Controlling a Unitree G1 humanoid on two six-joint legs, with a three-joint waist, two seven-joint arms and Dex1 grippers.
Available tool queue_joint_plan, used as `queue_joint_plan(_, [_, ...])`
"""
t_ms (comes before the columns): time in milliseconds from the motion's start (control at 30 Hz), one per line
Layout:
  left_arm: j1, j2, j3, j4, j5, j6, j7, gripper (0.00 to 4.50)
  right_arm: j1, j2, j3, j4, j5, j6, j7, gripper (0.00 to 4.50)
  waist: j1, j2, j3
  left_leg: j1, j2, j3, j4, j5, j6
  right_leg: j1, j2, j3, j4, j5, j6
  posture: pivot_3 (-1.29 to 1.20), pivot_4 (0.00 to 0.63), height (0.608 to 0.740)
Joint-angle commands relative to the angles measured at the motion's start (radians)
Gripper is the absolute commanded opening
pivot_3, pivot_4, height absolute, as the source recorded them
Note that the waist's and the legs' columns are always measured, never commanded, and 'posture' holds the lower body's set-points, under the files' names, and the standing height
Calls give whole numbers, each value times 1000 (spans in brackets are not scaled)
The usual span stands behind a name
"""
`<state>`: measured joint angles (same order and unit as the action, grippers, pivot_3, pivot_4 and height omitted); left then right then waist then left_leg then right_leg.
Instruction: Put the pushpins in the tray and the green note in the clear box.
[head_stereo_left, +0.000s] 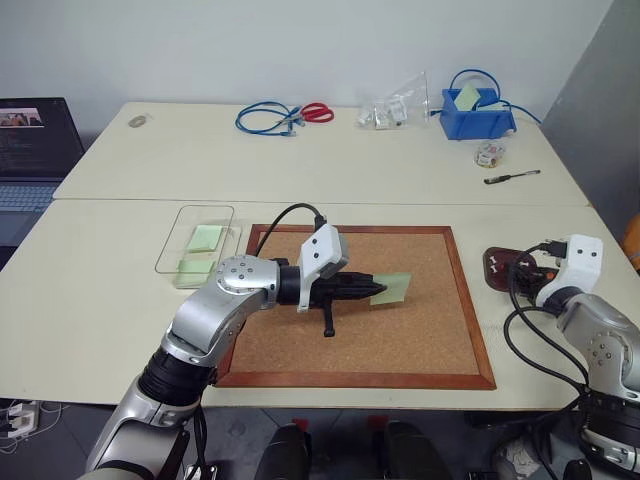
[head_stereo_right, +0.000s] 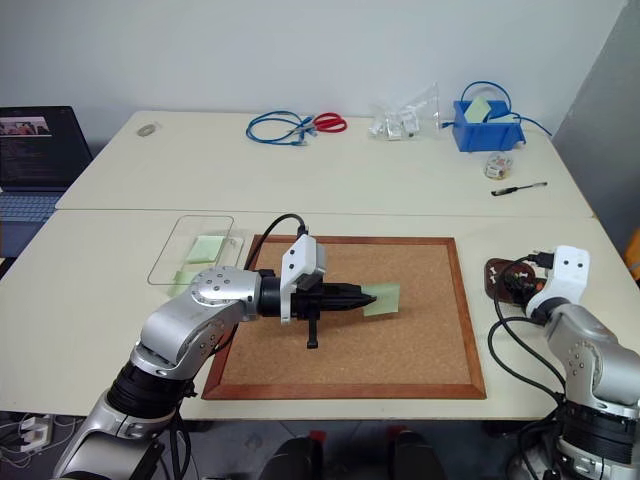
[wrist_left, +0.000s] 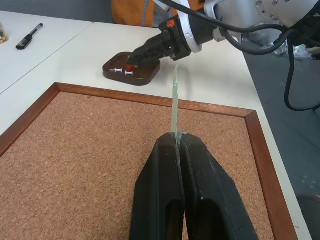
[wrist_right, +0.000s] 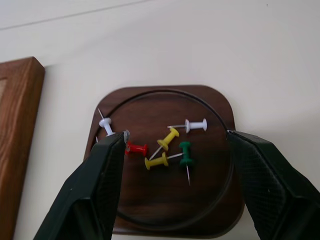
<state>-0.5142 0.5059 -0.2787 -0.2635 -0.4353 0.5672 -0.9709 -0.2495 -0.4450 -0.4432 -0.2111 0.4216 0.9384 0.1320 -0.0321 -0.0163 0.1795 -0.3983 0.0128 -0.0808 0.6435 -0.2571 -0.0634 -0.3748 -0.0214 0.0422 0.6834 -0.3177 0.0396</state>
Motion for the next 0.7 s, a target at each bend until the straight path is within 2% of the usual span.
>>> queue_joint_plan(33, [0, 11, 38, -16, 6, -14, 12, 0, 14, -70, -1, -128, 29, -41, 86, 3346, 0, 0, 0, 0, 0, 0, 0, 0, 0, 0, 0, 0, 0, 0, 0, 0, 150, 740])
queue_joint_plan(100, [0, 15, 49, -14, 9, -11, 23, 0, 23, -90, 12, -158, 43, -49, 128, 3346, -1, 0, 0, 0, 0, 0, 0, 0, 0, 0, 0, 0, 0, 0, 0, 0, 150, 740])
queue_joint_plan(167, [-9, 9, 98, -24, -8, 31, 81, 0, 34, -158, 57, -229, 122, -66, 296, 3346, -1, 1, 0, 0, 0, 0, 0, 0, 0, 0, 0, 0, 0, 0, 0, 0, 150, 740])
queue_joint_plan(267, [-12, 4, 137, -50, -8, 76, 150, 0, 27, -216, 94, -249, 195, -85, 450, 3346, -3, 1, 0, 1, 0, 0, 0, 0, 0, 0, 0, 0, 0, 0, 0, 0, 150, 740])
queue_joint_plan(400, [-4, -25, 186, -72, 45, 112, 308, 0, -16, -277, 193, -230, 196, -178, 618, 3346, 0, 0, 0, 0, 0, -1, 1, 0, 0, 1, 0, -1, -1, 0, 1, 0, 150, 740])
queue_joint_plan(533, [13, -69, 241, -110, 93, 147, 475, 0, -86, -271, 275, -262, 250, -202, 709, 3346, 0, 0, 1, 0, 0, -1, 2, 0, 0, 1, 0, -1, -1, 1, 1, 0, 150, 740])
queue_joint_plan(700, [56, -127, 326, -174, 212, 179, 725, 0, -202, -221, 369, -261, 248, -230, 720, 3346, -1, 0, 1, 0, 1, -1, 2, 0, 0, 1, 0, -1, -1, 1, 1, 0, 150, 740])
